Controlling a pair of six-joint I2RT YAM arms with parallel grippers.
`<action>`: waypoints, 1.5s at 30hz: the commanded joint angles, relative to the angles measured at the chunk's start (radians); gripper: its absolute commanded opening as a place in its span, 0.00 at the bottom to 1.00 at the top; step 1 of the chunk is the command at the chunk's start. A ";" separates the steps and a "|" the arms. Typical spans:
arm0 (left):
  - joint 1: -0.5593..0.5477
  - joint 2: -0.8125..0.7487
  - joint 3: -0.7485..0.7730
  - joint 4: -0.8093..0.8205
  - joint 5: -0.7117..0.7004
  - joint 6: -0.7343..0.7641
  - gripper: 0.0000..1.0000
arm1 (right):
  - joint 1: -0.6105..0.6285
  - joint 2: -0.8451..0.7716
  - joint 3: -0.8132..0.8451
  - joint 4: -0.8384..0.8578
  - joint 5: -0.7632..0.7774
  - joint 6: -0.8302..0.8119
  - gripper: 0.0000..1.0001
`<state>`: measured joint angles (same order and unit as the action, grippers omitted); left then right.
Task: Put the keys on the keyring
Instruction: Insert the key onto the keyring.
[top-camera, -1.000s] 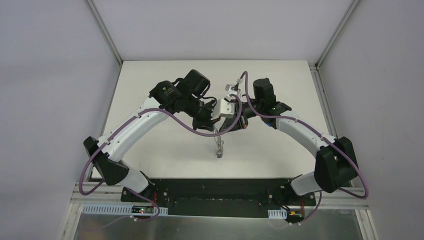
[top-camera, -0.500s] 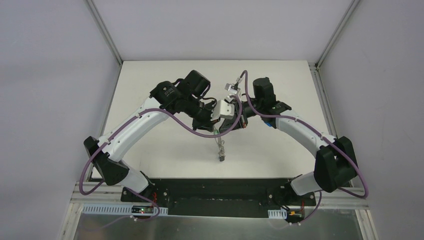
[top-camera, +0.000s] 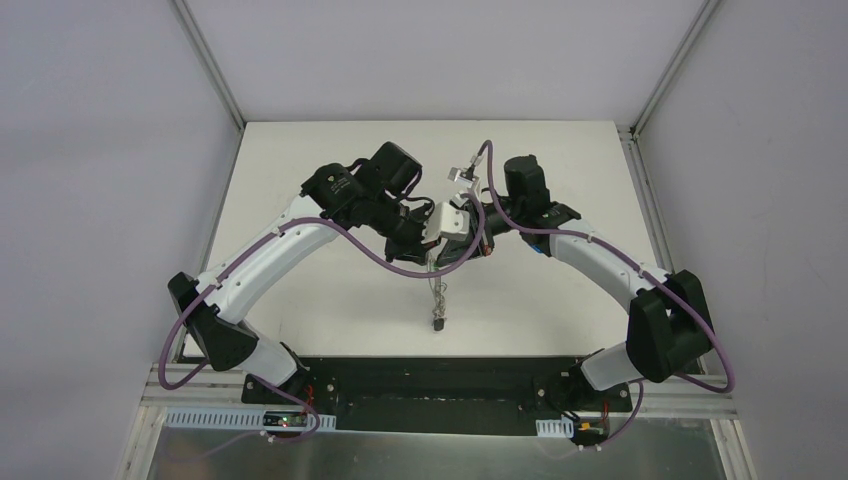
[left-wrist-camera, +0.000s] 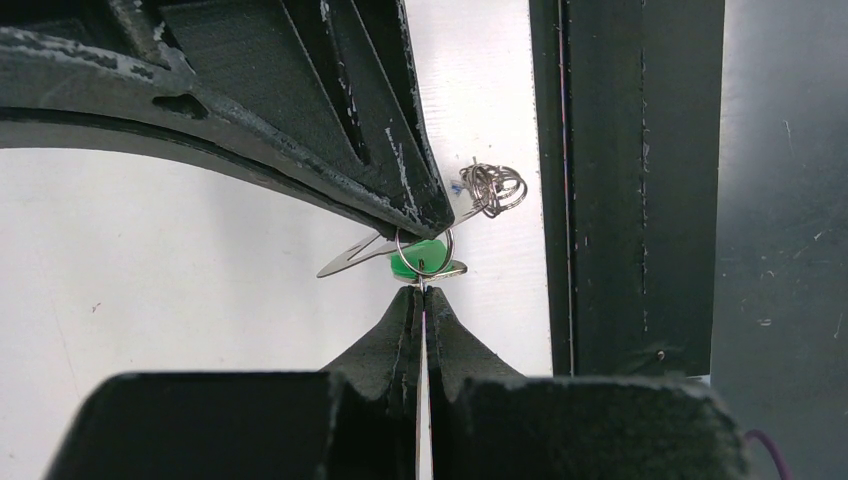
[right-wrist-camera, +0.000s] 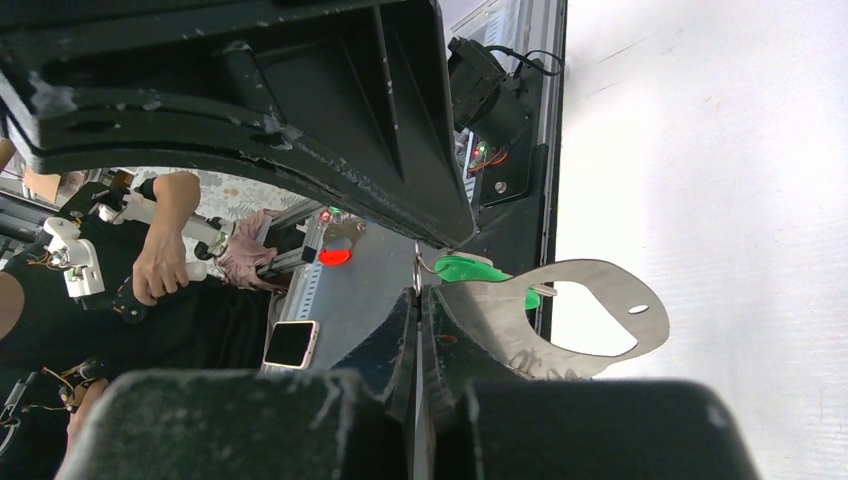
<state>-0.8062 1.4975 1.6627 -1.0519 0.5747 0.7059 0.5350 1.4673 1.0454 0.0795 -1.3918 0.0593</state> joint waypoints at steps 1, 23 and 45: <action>-0.017 -0.041 -0.004 -0.012 0.043 0.029 0.00 | 0.004 0.005 0.053 0.058 0.005 0.016 0.00; -0.018 -0.014 0.024 -0.001 -0.051 -0.046 0.00 | -0.013 -0.010 0.020 0.201 0.147 0.160 0.00; 0.037 -0.006 0.063 0.049 -0.078 -0.205 0.31 | -0.055 -0.056 -0.049 0.465 0.153 0.347 0.00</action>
<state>-0.8005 1.5051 1.6939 -1.0065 0.4641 0.5335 0.4873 1.4647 0.9829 0.4500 -1.2186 0.3847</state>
